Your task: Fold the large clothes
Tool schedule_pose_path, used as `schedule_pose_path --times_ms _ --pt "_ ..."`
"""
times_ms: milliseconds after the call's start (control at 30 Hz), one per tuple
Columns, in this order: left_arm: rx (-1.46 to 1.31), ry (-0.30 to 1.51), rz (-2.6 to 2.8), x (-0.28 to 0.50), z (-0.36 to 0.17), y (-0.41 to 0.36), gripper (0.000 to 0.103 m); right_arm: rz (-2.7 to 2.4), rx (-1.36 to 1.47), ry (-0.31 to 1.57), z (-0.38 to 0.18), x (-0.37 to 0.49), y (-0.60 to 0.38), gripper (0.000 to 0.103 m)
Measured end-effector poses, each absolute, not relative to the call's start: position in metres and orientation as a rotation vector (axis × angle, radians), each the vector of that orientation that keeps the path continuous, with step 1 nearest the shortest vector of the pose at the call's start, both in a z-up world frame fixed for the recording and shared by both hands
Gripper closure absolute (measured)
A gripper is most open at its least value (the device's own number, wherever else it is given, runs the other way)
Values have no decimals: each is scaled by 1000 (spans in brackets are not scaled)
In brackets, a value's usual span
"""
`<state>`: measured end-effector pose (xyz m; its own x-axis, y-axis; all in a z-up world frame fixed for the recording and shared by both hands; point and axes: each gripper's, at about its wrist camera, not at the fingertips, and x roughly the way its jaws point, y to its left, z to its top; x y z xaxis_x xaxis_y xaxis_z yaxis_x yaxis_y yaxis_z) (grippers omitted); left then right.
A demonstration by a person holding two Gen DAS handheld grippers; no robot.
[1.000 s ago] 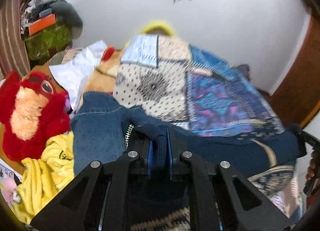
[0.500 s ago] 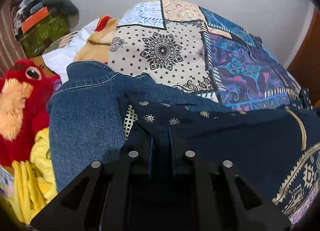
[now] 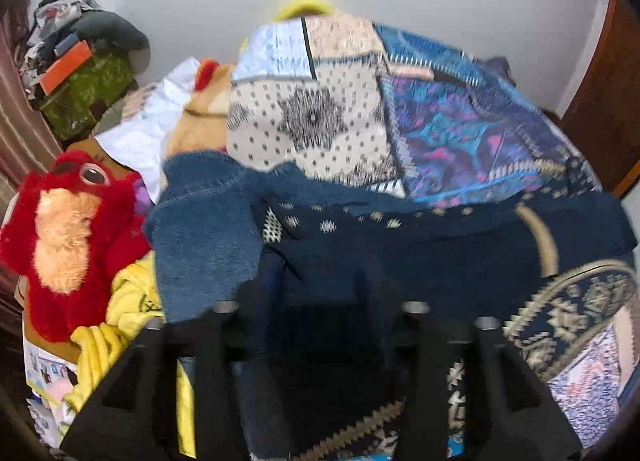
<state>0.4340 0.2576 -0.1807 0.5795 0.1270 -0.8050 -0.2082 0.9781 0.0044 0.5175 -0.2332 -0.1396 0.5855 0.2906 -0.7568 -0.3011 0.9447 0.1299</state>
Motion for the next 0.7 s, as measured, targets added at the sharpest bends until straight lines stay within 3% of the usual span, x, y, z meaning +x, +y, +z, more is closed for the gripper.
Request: schedule_pose_path --times_ms 200,433,700 --pt "-49 908 163 410 -162 237 47 446 -23 870 -133 480 -212 96" --pt "-17 987 75 400 -204 197 45 562 -78 906 -156 460 -160 96" --pt "-13 978 146 443 -241 196 45 551 -161 916 -191 485 -115 96"
